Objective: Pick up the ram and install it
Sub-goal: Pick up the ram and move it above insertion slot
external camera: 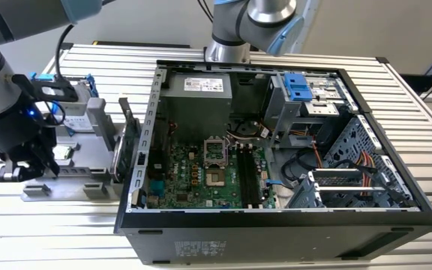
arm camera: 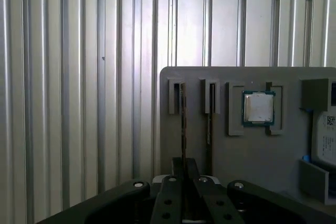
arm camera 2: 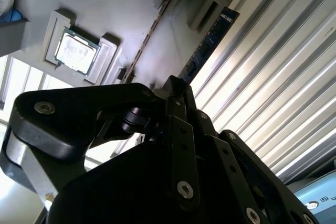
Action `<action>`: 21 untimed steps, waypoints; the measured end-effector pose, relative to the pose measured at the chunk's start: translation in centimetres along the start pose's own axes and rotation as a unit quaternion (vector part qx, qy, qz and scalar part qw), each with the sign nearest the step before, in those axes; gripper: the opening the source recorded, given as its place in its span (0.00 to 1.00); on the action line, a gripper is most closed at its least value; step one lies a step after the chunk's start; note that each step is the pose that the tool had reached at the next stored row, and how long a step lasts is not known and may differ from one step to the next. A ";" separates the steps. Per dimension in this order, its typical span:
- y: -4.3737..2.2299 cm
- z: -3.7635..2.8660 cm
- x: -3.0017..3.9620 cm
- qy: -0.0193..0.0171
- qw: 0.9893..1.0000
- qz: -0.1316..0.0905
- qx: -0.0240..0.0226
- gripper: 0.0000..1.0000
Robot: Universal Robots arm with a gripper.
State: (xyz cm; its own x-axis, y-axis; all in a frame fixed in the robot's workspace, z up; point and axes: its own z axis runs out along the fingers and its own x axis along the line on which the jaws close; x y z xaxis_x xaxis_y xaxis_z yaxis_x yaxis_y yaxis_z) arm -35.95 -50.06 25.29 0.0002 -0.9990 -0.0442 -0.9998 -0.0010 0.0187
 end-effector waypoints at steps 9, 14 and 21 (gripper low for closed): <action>0.01 -0.64 -0.03 0.000 1.000 0.000 0.000 0.00; 0.02 -1.05 -0.05 0.000 1.000 0.000 0.000 0.00; 0.03 -1.77 -0.08 0.000 1.000 0.000 0.000 0.00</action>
State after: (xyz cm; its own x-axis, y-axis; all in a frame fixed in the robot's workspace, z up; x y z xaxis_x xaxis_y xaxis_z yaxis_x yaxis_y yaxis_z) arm -35.95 -50.06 27.07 0.0002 -0.9990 -0.0442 -0.9998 -0.0010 0.0187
